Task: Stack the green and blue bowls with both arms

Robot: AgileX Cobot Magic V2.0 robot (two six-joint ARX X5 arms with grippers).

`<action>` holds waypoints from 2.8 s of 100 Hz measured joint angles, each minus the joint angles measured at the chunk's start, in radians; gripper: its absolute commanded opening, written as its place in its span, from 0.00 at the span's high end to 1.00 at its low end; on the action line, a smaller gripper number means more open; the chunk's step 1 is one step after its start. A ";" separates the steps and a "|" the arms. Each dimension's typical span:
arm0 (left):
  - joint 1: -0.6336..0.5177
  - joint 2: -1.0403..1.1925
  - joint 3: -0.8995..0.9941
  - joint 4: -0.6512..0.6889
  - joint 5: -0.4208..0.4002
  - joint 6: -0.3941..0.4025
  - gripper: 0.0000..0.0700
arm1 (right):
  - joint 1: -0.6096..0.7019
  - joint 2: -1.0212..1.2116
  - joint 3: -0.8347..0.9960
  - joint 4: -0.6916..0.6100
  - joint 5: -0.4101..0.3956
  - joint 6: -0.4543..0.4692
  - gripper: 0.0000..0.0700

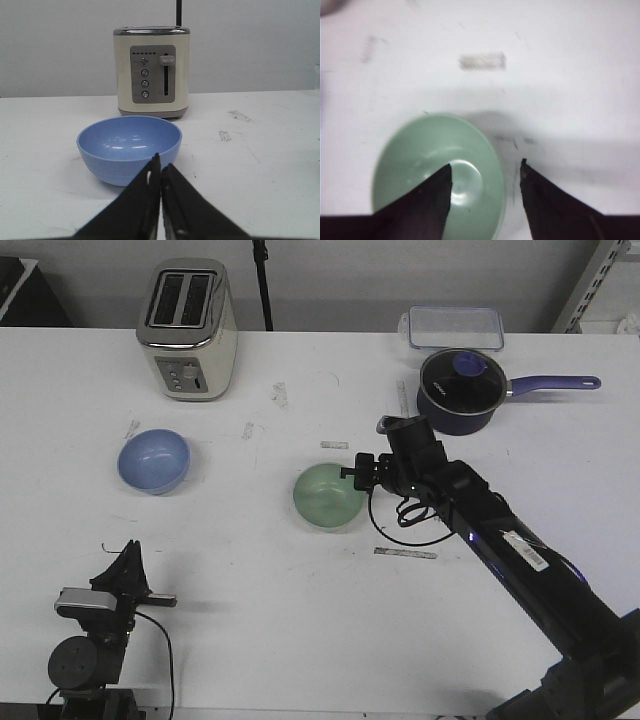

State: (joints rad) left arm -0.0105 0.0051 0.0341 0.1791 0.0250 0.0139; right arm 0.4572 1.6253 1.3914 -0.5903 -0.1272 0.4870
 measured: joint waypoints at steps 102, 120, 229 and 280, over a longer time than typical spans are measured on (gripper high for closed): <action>0.000 0.000 0.000 0.000 0.000 0.000 1.00 | -0.362 -0.815 -0.816 0.680 0.102 -0.486 0.98; 0.000 0.000 0.000 0.000 0.000 0.000 1.00 | -0.369 -0.982 -0.928 0.678 0.135 -0.483 0.98; 0.000 0.000 0.000 0.000 0.000 0.000 1.00 | -0.369 -1.349 -0.958 0.491 0.131 -0.483 0.98; 0.000 0.000 0.000 0.033 -0.013 -0.004 1.00 | -0.369 -1.349 -0.958 0.491 0.131 -0.483 0.98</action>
State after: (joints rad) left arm -0.0105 0.0051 0.0341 0.2119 0.0124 0.0097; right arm 0.0887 0.2760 0.4339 -0.0990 0.0040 0.0040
